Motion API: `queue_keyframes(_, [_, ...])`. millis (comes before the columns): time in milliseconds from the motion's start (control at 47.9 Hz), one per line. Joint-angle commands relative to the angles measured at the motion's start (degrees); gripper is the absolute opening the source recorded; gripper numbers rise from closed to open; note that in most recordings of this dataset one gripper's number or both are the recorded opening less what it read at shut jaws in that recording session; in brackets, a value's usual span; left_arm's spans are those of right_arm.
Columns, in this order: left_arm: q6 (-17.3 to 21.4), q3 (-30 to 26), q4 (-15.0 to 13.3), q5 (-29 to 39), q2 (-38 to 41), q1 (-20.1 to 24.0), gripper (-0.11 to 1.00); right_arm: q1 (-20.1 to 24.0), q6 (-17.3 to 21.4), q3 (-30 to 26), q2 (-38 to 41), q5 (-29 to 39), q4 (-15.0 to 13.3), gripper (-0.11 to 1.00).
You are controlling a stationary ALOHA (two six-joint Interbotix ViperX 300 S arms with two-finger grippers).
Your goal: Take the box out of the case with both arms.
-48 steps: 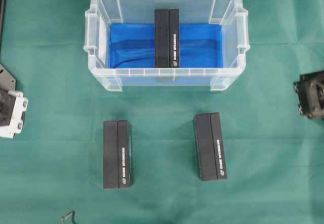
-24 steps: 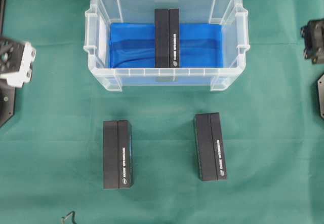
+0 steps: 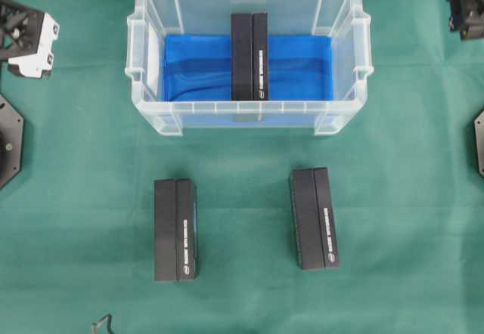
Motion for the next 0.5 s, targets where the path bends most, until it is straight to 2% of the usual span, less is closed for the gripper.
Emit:
queue_keyframes(0, [0.3,-1.0,-0.1,0.0,0.1,0.5,0.88,-0.2,-0.1,-0.4,-0.5,-0.3,0.2,0.87])
queue_keyframes(480, [0.2,-0.7,-0.4,-0.3,0.2,0.5,0.88,-0.3,0.0,0.4,-0.5,-0.4,0.7,0.87])
